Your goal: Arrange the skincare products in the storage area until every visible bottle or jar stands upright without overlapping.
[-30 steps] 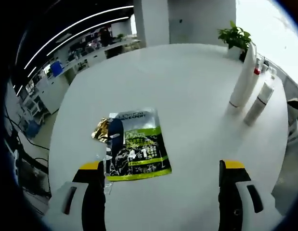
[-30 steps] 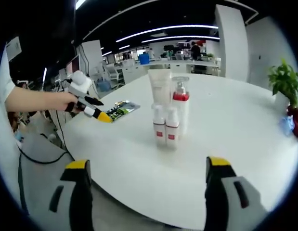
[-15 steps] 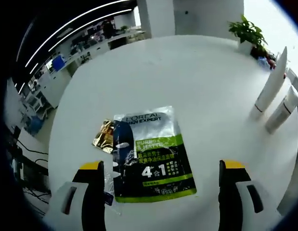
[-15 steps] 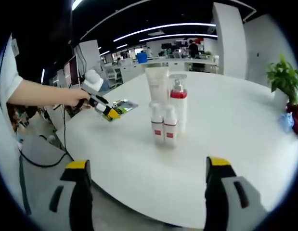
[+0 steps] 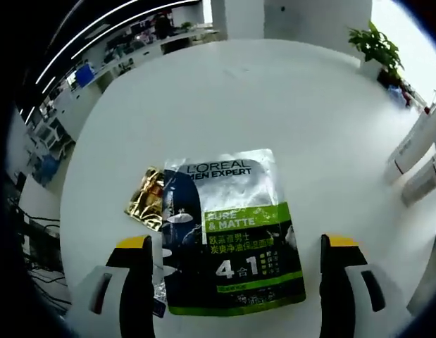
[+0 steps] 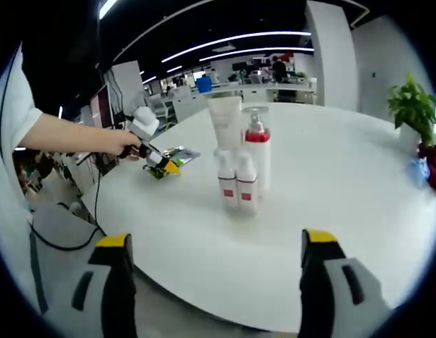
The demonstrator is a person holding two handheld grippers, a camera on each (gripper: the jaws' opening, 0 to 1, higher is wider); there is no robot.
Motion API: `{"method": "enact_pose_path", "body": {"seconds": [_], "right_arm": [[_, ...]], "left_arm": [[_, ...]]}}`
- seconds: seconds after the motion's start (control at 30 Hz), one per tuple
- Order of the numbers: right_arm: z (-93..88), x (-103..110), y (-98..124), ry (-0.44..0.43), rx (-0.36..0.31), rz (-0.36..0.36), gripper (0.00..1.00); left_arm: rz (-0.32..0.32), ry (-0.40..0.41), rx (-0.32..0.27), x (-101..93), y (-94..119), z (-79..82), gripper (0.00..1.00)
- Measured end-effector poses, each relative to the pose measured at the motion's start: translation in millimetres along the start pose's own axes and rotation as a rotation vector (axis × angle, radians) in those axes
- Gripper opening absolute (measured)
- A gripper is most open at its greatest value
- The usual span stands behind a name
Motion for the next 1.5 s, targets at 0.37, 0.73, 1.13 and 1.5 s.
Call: {"method": "enact_pose_path", "body": {"seconds": [0.37,0.73,1.13,1.5], "right_arm": [[-0.8,-1,-1,-0.001,0.006,-0.003,1.00],[0.2,0,-1,0.001,0.006,-0.007,1.00],[0.8,0,0,0.004,0.003,-0.011,0.98],[1.5,0,1,0.010,-0.003,-0.012,0.98]], "left_arm": [[-0.020,0.028,0.019,-3.4,4,-1.8,0.95],[-0.026,0.008,0.017,-11.4,17,0.5,0.63],[-0.077,0.007,0.008,-20.7,17,0.6,0.30],[-0.097,0.038,-0.018,-28.9,20,-5.5,0.17]]}}
Point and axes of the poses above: the point that each gripper's makers call its tool centre point, and the gripper's own axes: y roughly backward along the fingers, x roughly to its left, z roughly out of its top, the point moved 3 cm from there along y, roughly backward along the fingers, and after that the axes turned 3 degrees about x, right-handed, at the moved point
